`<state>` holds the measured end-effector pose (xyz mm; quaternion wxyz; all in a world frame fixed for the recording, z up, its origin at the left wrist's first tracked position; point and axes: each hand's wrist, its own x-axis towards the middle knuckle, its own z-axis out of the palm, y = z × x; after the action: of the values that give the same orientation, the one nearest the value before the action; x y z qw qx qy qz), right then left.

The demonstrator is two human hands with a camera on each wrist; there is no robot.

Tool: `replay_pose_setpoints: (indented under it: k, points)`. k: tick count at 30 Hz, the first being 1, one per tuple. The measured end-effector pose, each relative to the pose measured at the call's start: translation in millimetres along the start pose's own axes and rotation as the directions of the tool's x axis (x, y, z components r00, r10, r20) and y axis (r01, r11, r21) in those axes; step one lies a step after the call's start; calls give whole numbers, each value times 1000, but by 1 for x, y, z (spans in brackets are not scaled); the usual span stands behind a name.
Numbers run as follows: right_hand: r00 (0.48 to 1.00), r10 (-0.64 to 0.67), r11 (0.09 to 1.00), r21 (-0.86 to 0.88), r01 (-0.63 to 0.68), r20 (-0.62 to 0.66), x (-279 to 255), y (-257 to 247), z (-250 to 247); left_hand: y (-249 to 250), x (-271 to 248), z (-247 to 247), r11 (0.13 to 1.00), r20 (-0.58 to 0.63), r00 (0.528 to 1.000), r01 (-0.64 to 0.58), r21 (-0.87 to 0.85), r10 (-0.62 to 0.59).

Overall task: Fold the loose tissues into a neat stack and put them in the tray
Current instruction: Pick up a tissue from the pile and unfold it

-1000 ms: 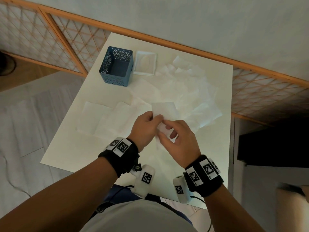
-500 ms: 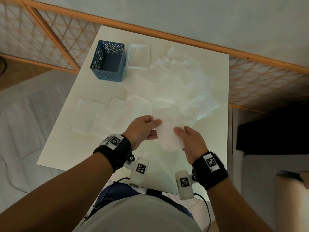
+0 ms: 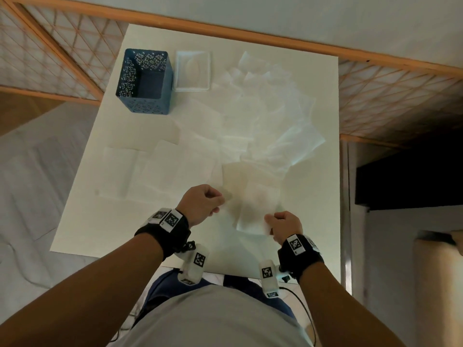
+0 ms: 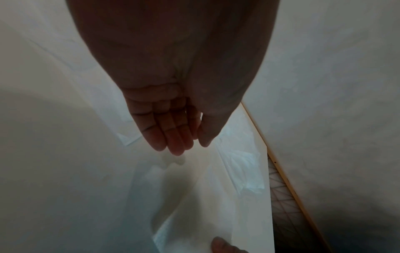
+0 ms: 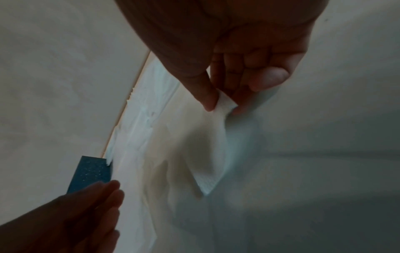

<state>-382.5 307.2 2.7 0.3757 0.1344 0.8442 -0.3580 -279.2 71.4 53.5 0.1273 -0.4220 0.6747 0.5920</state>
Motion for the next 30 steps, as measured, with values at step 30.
replay_pose_setpoints:
  k: [30]
  points:
    - [968,-192,882,-404,243,162,-46,-21,-12,2,59,13,460,95,921,-276,844,379]
